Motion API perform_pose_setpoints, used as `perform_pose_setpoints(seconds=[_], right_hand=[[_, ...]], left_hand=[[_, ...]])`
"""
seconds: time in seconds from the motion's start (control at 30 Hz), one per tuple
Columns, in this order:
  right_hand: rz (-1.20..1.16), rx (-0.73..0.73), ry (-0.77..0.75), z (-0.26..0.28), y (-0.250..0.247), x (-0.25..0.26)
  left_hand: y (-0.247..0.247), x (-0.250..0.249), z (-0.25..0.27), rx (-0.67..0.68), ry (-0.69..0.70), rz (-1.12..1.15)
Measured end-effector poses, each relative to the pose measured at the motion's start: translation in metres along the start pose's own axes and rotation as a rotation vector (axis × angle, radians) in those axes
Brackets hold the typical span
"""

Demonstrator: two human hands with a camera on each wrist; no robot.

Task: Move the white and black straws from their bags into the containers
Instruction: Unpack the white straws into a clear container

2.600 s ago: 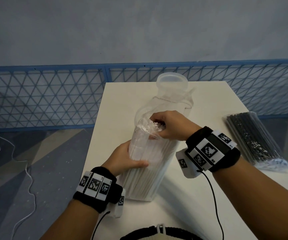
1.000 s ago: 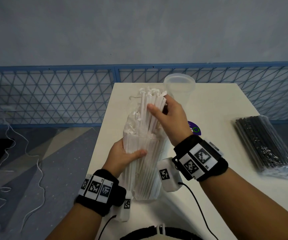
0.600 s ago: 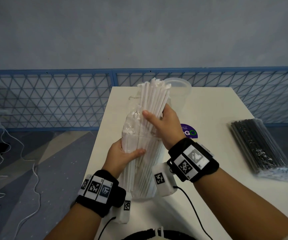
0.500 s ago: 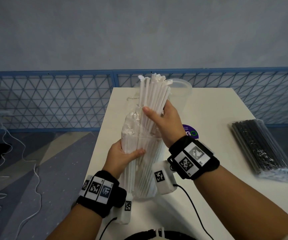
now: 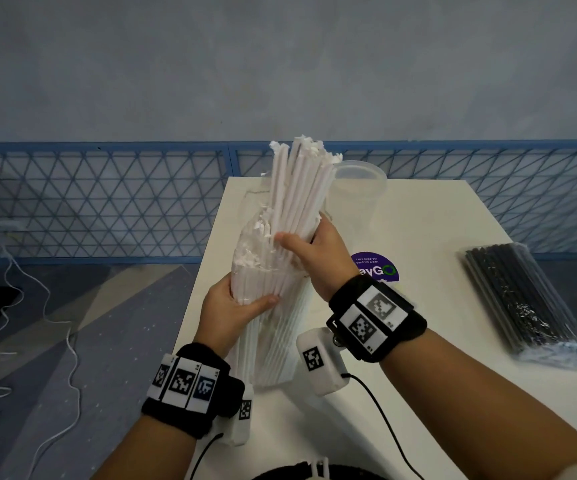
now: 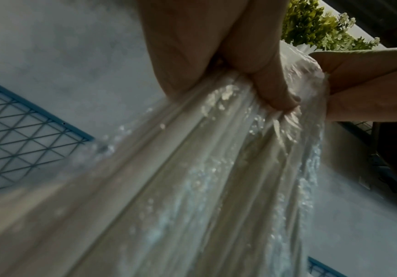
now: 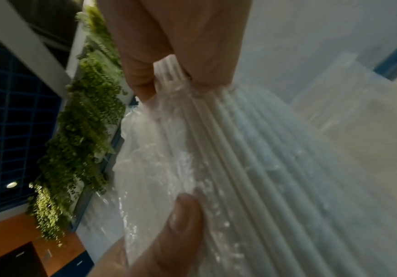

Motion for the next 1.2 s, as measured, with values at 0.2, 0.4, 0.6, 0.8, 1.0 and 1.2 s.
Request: perform_pose_setpoints(seconds=[0.2, 0.4, 0.6, 0.8, 1.0, 1.2], right_hand=[[-0.058, -0.061, 0.004, 0.0, -0.007, -0.001], [-0.033, -0.049, 0.022, -0.001, -0.007, -0.006], [-0.122, -0.145, -0.011, -0.011, -0.014, 0.003], [-0.11, -0.022, -0.013, -0.016, -0.008, 0.004], [-0.002, -0.059, 0.06, -0.01, -0.007, -0.014], [-0.113, -0.13, 0.054, -0.009, -0.013, -0.009]], left_hand=[[0.007, -0.003, 0.001, 0.043, -0.002, 0.019], [0.009, -0.003, 0.001, 0.028, -0.017, 0.096], [0.009, 0.005, -0.001, 0.007, -0.051, 0.132], [0.006, 0.004, 0.0, -0.017, -0.037, 0.145], [0.011, 0.004, 0.0, -0.005, -0.027, 0.155], [0.01, 0.004, 0.001, -0.012, -0.027, 0.157]])
Point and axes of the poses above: each hand's wrist, its own z-axis away from the middle knuckle, its own y-axis out of the palm, x = y × z, the point moved 9 cm from there along -z, towards the middle knuckle, and after that the axes turned 2 degrees about -y, right-handed, at the moved point
